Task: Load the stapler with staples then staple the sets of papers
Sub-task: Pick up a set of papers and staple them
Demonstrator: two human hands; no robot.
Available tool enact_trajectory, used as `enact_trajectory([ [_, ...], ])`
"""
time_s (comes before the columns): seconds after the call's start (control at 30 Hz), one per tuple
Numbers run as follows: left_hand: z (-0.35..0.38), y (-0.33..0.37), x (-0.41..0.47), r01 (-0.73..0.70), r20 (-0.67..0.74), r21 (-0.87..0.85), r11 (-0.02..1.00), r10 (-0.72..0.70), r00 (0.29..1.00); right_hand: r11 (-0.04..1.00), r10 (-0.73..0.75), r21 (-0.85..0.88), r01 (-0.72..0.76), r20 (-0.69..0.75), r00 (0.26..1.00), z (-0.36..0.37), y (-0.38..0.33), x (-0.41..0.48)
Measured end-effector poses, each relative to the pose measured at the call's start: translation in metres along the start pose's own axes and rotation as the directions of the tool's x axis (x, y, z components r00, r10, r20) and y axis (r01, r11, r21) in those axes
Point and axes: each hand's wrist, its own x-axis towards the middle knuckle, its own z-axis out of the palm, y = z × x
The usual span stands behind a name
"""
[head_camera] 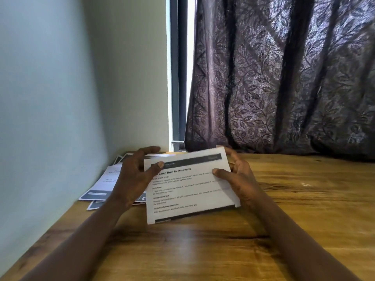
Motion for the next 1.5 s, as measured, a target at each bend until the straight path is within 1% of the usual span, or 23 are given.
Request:
enact_trajectory([
  [0.07,-0.002,0.0,0.0,-0.014,0.05,0.047,0.999,0.011,0.999,0.999,-0.027,0.028,0.027,0.011,1.0,0.001,0.001,0.0],
  [0.2,-0.002,-0.005,0.005,-0.02,0.139,0.098,0.995,0.006,0.99,0.995,-0.042,-0.092,0.043,0.008,0.999,0.0,0.0,0.001],
  [0.27,-0.002,-0.009,0.008,-0.03,0.155,0.134,0.991,0.009,0.988,0.993,-0.026,-0.114,0.025,-0.01,1.0,-0.002,0.001,0.002],
  [0.37,-0.003,-0.011,0.011,-0.054,0.182,0.162,0.985,0.024,0.983,0.986,-0.044,-0.16,0.038,-0.035,0.998,-0.002,0.003,0.004],
  [0.47,-0.004,-0.01,0.014,-0.081,0.159,0.191,0.978,0.051,0.986,0.982,-0.072,-0.18,0.063,-0.044,0.996,-0.001,0.002,0.007],
  [0.57,-0.004,-0.01,0.014,-0.152,0.173,0.276,0.949,0.107,0.979,0.959,-0.099,-0.272,0.076,-0.07,0.993,0.0,0.004,0.007],
  [0.6,-0.004,-0.009,0.013,-0.183,0.195,0.32,0.93,0.124,0.973,0.939,-0.103,-0.338,0.068,-0.087,0.991,0.001,0.005,0.005],
  [0.67,-0.003,-0.007,0.008,-0.233,0.254,0.413,0.88,0.135,0.958,0.843,-0.139,-0.534,0.069,-0.093,0.986,0.004,0.007,-0.002],
  [0.73,-0.003,-0.006,0.002,-0.239,0.297,0.506,0.829,0.093,0.95,0.702,-0.199,-0.705,0.101,-0.058,0.978,0.012,0.011,-0.013],
  [0.8,-0.006,-0.005,-0.004,-0.198,0.268,0.619,0.76,0.033,0.963,0.566,-0.257,-0.814,0.131,-0.023,0.966,0.026,0.014,-0.026],
  [0.87,-0.009,-0.003,-0.011,-0.172,0.248,0.715,0.678,-0.016,0.969,0.402,-0.316,-0.896,0.187,0.056,0.947,0.041,0.016,-0.036],
  [0.93,-0.01,0.002,-0.018,-0.217,0.296,0.807,0.549,-0.058,0.953,0.205,-0.274,-0.956,0.209,0.149,0.95,0.053,0.017,-0.042],
  [0.97,-0.009,0.005,-0.021,-0.256,0.318,0.848,0.464,-0.06,0.946,0.134,-0.244,-0.969,0.207,0.17,0.955,0.056,0.016,-0.044],
  [1.0,-0.007,0.008,-0.023,-0.281,0.324,0.875,0.395,-0.046,0.945,0.1,-0.217,-0.974,0.202,0.176,0.96,0.058,0.014,-0.045],
  [1.03,-0.004,0.013,-0.028,-0.289,0.317,0.883,0.369,-0.016,0.948,0.09,-0.203,-0.977,0.196,0.174,0.964,0.059,0.011,-0.045],
  [1.07,0.001,0.018,-0.033,-0.286,0.307,0.878,0.383,0.007,0.952,0.083,-0.195,-0.978,0.189,0.17,0.966,0.059,0.01,-0.045],
  [1.1,0.008,0.024,-0.042,-0.285,0.307,0.86,0.423,0.017,0.952,0.073,-0.189,-0.98,0.187,0.171,0.967,0.059,0.009,-0.046],
  [1.17,0.024,0.037,-0.061,-0.311,0.382,0.804,0.506,-0.039,0.923,0.04,-0.17,-0.98,0.195,0.186,0.968,0.059,0.006,-0.047],
  [1.2,0.032,0.042,-0.071,-0.324,0.444,0.769,0.551,-0.096,0.891,0.028,-0.16,-0.979,0.201,0.194,0.968,0.06,0.005,-0.049],
  [1.27,0.045,0.046,-0.085,-0.307,0.555,0.713,0.631,-0.24,0.796,0.01,-0.15,-0.977,0.212,0.208,0.967,0.06,0.001,-0.051],
  [1.33,0.051,0.041,-0.09,-0.335,0.616,0.718,0.61,-0.334,0.713,-0.019,-0.141,-0.974,0.224,0.224,0.964,0.059,-0.001,-0.051],
  [1.37,0.05,0.038,-0.091,-0.354,0.622,0.731,0.584,-0.356,0.697,-0.029,-0.137,-0.972,0.232,0.233,0.963,0.059,-0.001,-0.051],
  [1.5,0.034,0.031,-0.089,-0.349,0.571,0.801,0.486,-0.447,0.689,-0.014,-0.137,-0.968,0.251,0.251,0.958,0.055,0.006,-0.047],
])
